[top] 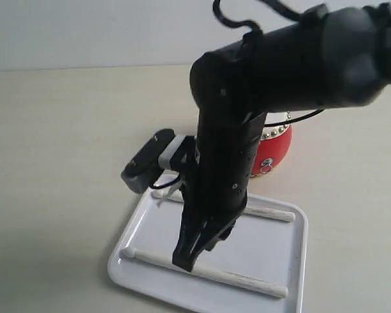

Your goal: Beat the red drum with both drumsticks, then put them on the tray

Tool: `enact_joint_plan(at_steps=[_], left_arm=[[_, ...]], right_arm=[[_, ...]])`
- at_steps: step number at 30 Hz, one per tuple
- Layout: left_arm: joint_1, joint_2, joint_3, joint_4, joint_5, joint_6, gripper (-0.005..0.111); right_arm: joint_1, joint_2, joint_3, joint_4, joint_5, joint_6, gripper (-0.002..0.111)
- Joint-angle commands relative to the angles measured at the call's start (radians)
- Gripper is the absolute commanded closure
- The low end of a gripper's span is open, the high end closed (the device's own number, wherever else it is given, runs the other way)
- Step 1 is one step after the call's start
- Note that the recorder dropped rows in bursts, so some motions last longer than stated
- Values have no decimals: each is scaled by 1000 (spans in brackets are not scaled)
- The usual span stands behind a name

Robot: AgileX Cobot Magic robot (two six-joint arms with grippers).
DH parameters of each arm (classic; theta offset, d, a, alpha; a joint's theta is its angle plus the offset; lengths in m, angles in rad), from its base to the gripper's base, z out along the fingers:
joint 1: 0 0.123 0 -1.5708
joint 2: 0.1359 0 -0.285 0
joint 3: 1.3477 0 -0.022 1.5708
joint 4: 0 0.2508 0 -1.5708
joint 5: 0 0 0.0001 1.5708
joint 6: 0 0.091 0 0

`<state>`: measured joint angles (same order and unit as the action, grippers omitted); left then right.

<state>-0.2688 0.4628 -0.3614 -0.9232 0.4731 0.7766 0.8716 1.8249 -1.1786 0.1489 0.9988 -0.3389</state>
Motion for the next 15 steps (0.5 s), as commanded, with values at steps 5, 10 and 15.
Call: enact_joint_plan(at_steps=[5,10,15], left_arm=[[3,-37,0,5,-8,-51,107],[3,-141,0,12,-26,-53,107],[3,-170,0,14,-55,-53,107]], right_arm=[[1,-363,197,-6,-235,117,108],[1,-712,434,-139,-462,377,108],[1,-984,605,-330,-503,586,108]])
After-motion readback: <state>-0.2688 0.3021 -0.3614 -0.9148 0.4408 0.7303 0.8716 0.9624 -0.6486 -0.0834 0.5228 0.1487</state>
